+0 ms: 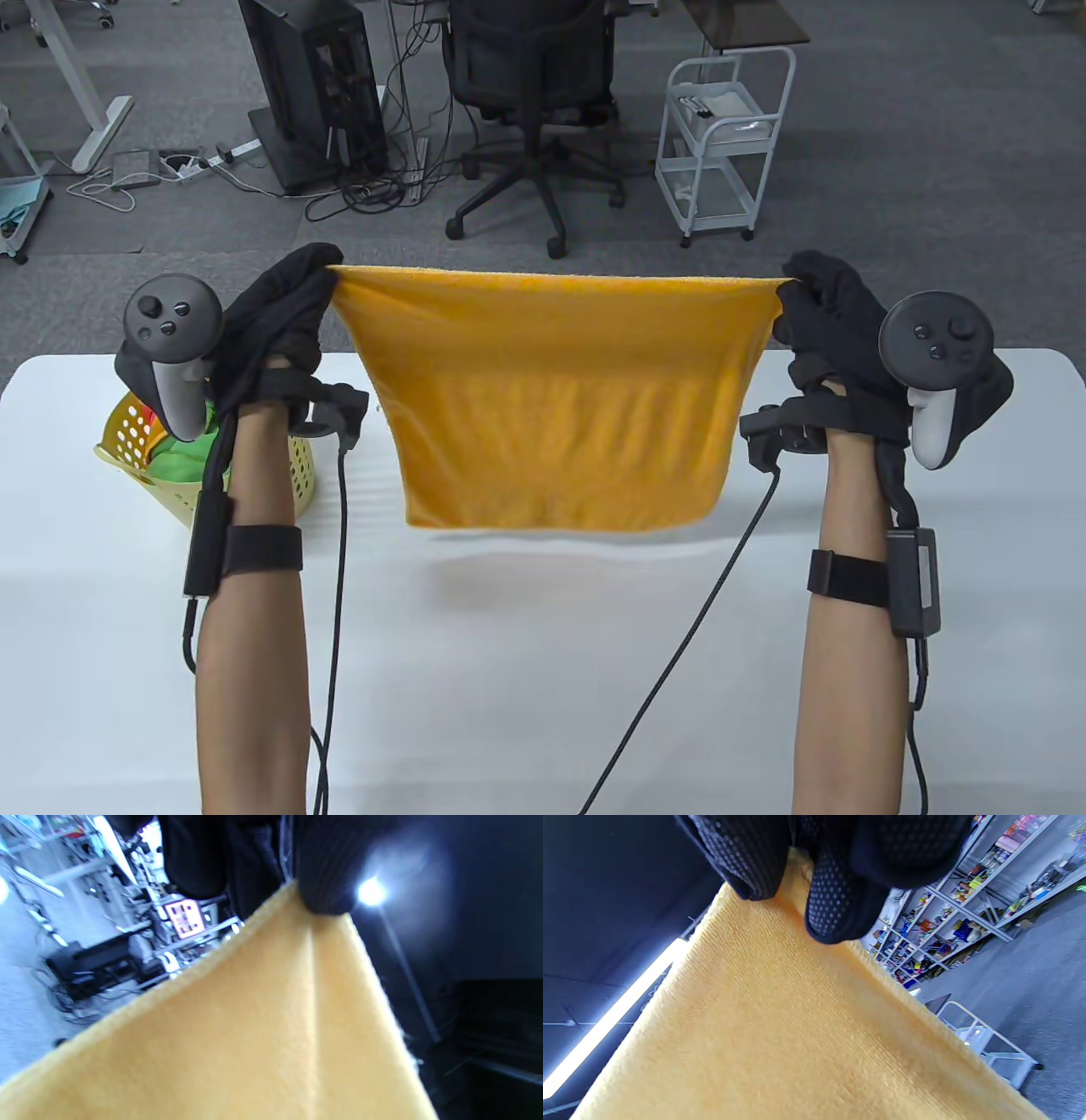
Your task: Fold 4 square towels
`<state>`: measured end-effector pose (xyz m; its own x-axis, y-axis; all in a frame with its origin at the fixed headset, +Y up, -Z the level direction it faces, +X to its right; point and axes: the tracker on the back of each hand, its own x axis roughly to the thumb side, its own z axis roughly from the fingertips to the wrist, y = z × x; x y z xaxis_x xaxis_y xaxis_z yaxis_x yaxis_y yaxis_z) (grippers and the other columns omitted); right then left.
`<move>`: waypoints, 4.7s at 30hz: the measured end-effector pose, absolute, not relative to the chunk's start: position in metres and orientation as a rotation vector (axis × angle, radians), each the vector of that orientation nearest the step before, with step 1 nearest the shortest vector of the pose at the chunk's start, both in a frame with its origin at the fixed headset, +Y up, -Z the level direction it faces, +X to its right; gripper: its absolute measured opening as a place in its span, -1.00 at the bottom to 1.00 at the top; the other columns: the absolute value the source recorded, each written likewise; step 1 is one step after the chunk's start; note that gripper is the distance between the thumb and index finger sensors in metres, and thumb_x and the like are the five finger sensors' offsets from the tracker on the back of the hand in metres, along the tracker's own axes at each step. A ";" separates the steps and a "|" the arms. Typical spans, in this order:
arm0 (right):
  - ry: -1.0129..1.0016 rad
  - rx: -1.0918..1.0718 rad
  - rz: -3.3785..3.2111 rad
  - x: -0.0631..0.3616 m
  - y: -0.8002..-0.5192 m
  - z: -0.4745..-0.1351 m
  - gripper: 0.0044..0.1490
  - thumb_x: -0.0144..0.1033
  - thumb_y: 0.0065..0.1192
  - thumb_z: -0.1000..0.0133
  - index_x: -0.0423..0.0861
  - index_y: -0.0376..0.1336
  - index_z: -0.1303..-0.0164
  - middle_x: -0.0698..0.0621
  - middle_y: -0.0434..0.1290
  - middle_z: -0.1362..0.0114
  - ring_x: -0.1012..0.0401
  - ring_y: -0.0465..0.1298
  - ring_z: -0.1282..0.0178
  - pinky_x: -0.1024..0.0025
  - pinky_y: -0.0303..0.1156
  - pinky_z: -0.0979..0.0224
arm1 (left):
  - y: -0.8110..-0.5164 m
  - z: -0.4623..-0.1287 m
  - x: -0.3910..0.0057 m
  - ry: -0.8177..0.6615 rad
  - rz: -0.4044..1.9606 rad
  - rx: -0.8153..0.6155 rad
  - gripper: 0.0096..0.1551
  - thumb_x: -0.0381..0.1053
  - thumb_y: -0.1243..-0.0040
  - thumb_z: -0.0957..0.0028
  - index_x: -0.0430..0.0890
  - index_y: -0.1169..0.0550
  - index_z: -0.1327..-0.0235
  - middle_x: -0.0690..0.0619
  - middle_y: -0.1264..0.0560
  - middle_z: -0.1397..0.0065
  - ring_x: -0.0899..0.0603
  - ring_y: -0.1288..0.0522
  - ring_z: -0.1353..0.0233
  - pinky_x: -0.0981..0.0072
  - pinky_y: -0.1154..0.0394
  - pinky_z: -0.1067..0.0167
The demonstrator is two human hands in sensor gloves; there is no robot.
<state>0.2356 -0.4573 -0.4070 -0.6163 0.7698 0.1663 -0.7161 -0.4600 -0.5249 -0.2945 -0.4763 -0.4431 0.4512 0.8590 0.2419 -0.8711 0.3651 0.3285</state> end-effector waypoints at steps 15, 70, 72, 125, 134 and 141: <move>-0.467 0.122 2.438 0.243 -0.565 -0.320 -0.54 -0.26 0.54 -0.22 -0.06 0.45 -0.31 -0.15 0.54 -0.42 0.15 0.69 0.01 0.32 0.59 0.02 | -0.597 -0.327 -0.327 -0.168 0.845 0.349 -0.65 0.04 -0.34 -0.21 0.14 -0.69 -0.23 -0.05 -0.59 -0.50 -0.41 -0.43 -0.48 -0.35 -0.18 -0.48; 0.101 -0.425 2.620 0.221 -0.740 -0.510 -0.52 -0.30 0.51 -0.23 -0.12 0.41 -0.34 -0.11 0.61 -0.26 0.16 0.70 0.10 0.31 0.58 0.05 | -0.721 -0.504 -0.245 0.203 0.224 0.020 -0.60 0.00 -0.32 -0.21 0.09 -0.65 -0.31 -0.01 -0.73 -0.21 -0.29 -0.62 -0.29 -0.23 -0.35 -0.42; 0.085 -0.420 2.614 0.220 -0.739 -0.510 -0.47 -0.27 0.49 -0.24 -0.13 0.38 -0.39 -0.13 0.58 -0.31 0.14 0.69 0.07 0.29 0.58 0.03 | -0.725 -0.504 -0.246 0.203 0.239 -0.002 -0.54 0.00 -0.29 -0.22 0.05 -0.58 -0.40 -0.03 -0.70 -0.28 -0.32 -0.60 -0.33 -0.25 -0.33 -0.43; 0.543 -0.876 2.855 0.146 -0.738 -0.466 -0.44 -0.24 0.50 -0.25 -0.24 0.35 -0.34 -0.15 0.59 -0.17 0.31 0.68 0.31 0.43 0.60 0.22 | -0.707 -0.323 -0.269 -0.211 0.050 -0.166 0.02 0.50 0.14 -0.19 0.00 -0.01 -0.80 -0.34 0.23 -0.79 -0.60 0.36 -0.64 -0.51 0.34 -0.45; 0.405 -0.665 2.635 0.142 -0.701 -0.456 -0.43 -0.25 0.50 -0.25 -0.23 0.34 -0.37 -0.16 0.59 -0.18 0.33 0.67 0.35 0.45 0.60 0.25 | -0.708 -0.322 -0.267 -0.226 0.032 -0.184 0.04 0.52 0.15 -0.19 0.01 0.01 -0.80 -0.35 0.26 -0.79 -0.61 0.39 -0.63 -0.52 0.35 -0.44; 0.325 -0.480 2.592 0.112 -0.658 -0.449 -0.41 -0.26 0.47 -0.27 -0.30 0.31 -0.39 -0.18 0.58 -0.19 0.33 0.67 0.35 0.45 0.60 0.26 | -0.708 -0.321 -0.268 -0.225 0.042 -0.184 0.04 0.52 0.16 -0.19 0.01 0.01 -0.80 -0.35 0.26 -0.79 -0.61 0.38 -0.64 -0.52 0.35 -0.44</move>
<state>0.1115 -0.6582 -0.4486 -0.8227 0.4140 -0.3896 -0.4973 -0.8561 0.1404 -0.2680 -0.7080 -0.3214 0.9741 0.0619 0.2176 -0.0209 0.9824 -0.1858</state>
